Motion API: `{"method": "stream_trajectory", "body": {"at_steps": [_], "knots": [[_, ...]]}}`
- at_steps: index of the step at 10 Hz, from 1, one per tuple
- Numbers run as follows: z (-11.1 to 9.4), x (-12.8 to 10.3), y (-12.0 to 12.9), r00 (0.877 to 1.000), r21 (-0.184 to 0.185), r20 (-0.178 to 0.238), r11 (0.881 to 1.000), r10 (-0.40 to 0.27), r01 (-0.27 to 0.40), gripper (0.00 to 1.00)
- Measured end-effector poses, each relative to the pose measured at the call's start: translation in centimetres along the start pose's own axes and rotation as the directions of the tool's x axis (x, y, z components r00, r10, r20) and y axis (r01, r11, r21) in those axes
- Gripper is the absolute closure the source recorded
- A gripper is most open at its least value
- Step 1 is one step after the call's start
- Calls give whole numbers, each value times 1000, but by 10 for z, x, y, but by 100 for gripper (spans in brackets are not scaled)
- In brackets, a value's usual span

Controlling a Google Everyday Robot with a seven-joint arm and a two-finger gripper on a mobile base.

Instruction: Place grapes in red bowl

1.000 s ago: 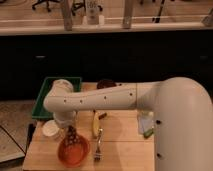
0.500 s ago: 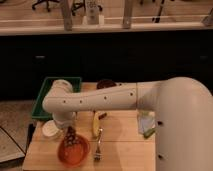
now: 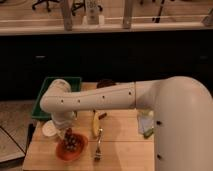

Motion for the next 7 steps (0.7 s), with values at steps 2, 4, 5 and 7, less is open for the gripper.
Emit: {"method": "stream_trajectory", "body": {"at_steps": [2, 4, 5, 7], "knots": [[-2, 0, -1, 1000, -1, 9, 1000, -4, 4, 20], [-7, -2, 2, 1000, -6, 15, 1000, 3, -2, 20], [-9, -3, 3, 1000, -9, 19, 1000, 4, -4, 20], [-13, -4, 6, 1000, -16, 27, 1000, 16, -15, 20]]}}
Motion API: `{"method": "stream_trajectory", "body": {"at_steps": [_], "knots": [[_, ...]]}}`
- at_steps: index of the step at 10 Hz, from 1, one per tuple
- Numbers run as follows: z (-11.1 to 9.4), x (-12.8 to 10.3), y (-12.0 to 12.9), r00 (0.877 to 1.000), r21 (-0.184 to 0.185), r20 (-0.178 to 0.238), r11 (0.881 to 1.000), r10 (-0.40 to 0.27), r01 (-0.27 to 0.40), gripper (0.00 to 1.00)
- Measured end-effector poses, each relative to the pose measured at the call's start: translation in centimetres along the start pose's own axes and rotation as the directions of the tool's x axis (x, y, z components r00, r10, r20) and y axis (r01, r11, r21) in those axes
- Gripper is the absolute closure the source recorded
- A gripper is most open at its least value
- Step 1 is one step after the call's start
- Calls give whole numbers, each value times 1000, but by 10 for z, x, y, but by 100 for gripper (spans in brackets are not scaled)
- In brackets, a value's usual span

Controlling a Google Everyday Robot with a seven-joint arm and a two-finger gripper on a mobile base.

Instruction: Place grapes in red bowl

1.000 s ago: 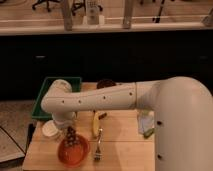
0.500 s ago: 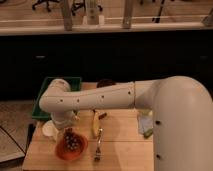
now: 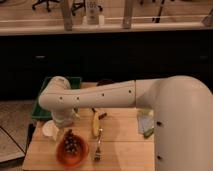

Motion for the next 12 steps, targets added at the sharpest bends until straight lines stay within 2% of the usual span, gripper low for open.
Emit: {"method": "stream_trajectory", "body": {"at_steps": [6, 12], "knots": [[-8, 6, 11, 999, 5, 3, 999, 51, -51, 20], [-8, 7, 12, 998, 9, 3, 998, 56, -56, 20]]}}
